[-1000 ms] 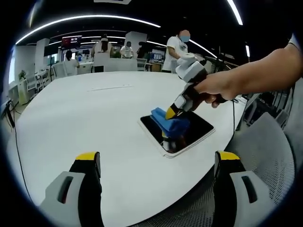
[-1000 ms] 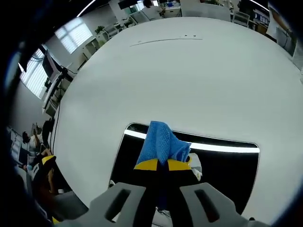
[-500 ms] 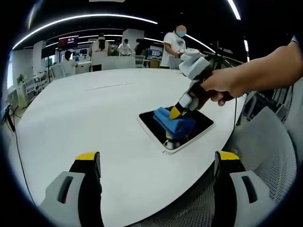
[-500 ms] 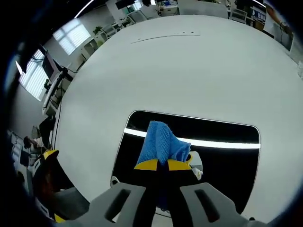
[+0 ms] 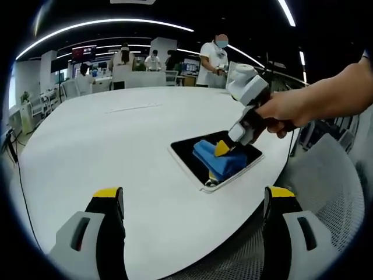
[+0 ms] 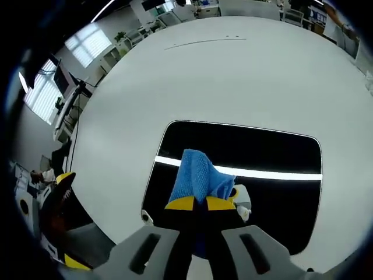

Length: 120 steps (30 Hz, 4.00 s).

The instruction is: Wipe the mirror surface with the cleaning cloth until all visible marks leave the cleaned area.

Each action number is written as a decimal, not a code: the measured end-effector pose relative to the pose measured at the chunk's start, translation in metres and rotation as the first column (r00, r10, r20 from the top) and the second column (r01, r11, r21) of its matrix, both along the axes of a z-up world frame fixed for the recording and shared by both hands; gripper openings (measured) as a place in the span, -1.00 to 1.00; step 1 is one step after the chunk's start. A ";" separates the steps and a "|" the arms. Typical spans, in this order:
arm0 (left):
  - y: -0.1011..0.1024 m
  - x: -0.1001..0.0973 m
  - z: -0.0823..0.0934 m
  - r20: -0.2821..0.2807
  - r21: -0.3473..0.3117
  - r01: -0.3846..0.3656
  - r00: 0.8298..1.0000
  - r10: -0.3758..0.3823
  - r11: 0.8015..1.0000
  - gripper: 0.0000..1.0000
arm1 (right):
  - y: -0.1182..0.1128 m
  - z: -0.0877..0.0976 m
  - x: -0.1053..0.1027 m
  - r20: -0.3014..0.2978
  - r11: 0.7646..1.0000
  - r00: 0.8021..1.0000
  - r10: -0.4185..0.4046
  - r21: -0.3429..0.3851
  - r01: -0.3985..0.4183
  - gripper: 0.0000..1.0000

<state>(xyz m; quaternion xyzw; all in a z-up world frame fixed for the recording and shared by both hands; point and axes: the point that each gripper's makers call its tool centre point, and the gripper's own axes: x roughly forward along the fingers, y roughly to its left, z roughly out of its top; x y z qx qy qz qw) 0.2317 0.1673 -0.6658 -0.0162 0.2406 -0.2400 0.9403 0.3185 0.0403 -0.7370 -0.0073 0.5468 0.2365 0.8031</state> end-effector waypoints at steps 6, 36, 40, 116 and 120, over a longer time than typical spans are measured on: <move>-0.002 -0.001 0.000 0.004 0.001 0.012 1.000 -0.012 1.000 0.98 | -0.002 0.000 -0.008 -0.001 1.000 1.000 0.002 0.002 -0.002 -1.00; -0.002 -0.001 -0.002 -0.013 -0.003 0.011 1.000 -0.011 1.000 0.98 | -0.002 -0.001 -0.030 -0.059 0.999 0.998 -0.003 0.052 0.006 -1.00; -0.004 -0.002 -0.003 -0.020 -0.007 0.020 1.000 -0.020 1.000 0.98 | -0.004 0.000 -0.035 -0.057 0.998 0.998 0.002 0.059 0.001 -1.00; -0.004 -0.004 -0.005 -0.033 0.000 0.025 0.999 -0.025 1.000 0.98 | -0.045 -0.002 -0.003 -0.020 1.000 0.999 0.028 0.001 -0.028 -1.00; -0.004 -0.003 -0.005 -0.030 -0.003 0.022 0.999 -0.022 1.000 0.98 | -0.044 -0.003 0.007 -0.017 0.999 0.999 0.037 -0.005 -0.037 -1.00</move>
